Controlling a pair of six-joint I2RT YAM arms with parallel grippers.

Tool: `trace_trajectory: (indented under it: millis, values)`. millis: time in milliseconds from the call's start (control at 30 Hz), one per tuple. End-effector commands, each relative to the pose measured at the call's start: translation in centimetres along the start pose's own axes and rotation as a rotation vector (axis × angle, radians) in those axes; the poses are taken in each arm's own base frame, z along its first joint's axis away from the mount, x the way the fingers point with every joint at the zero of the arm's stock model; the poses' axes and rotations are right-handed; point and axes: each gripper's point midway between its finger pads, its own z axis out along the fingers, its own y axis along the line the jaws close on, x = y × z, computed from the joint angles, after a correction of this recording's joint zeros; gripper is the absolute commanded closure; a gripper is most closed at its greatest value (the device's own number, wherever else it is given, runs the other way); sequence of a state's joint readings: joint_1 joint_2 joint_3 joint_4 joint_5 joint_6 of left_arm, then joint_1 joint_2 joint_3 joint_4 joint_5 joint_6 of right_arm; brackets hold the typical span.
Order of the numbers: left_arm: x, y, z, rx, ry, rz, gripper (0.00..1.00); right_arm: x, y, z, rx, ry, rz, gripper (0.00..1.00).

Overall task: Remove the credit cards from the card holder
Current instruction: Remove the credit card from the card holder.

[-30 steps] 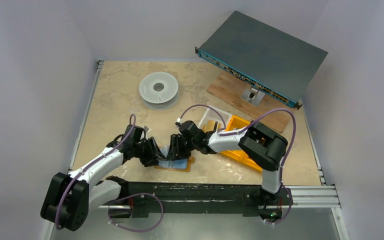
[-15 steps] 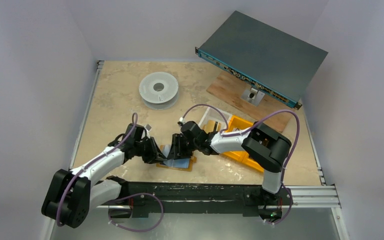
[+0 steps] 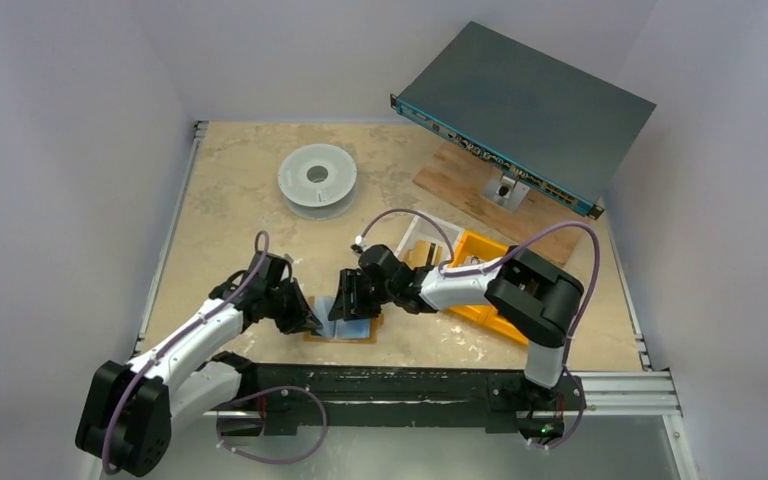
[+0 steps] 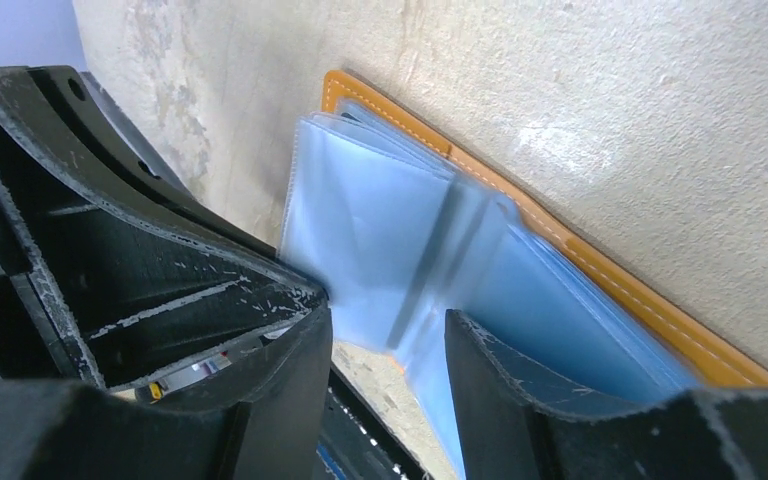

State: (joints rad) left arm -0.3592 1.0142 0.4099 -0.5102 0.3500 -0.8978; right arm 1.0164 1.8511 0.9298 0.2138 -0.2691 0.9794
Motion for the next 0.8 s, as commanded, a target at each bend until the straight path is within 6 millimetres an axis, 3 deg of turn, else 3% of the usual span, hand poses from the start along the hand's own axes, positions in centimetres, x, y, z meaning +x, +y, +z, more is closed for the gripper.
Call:
trace_trajectory:
  millis: [0, 167, 367, 767]
  values:
    - [-0.8, 0.5, -1.7, -0.066, -0.069, 0.017, 1.00, -2.0, 2.4, -1.7, -0.045, -0.087, -0.039, 0.53]
    - [-0.5, 0.0, -2.1, -0.055, -0.057, 0.045, 1.00, -2.6, 3.0, -2.9, -0.040, -0.115, -0.057, 0.53]
    - [0.0, -1.7, -2.2, -0.043, -0.061, 0.087, 1.00, -3.0, 1.8, -4.5, 0.037, -0.160, -0.070, 0.53]
    - [0.5, -7.5, -0.7, 0.024, -0.044, 0.197, 0.71, -3.3, 0.2, -7.8, 0.128, -0.236, -0.057, 0.53]
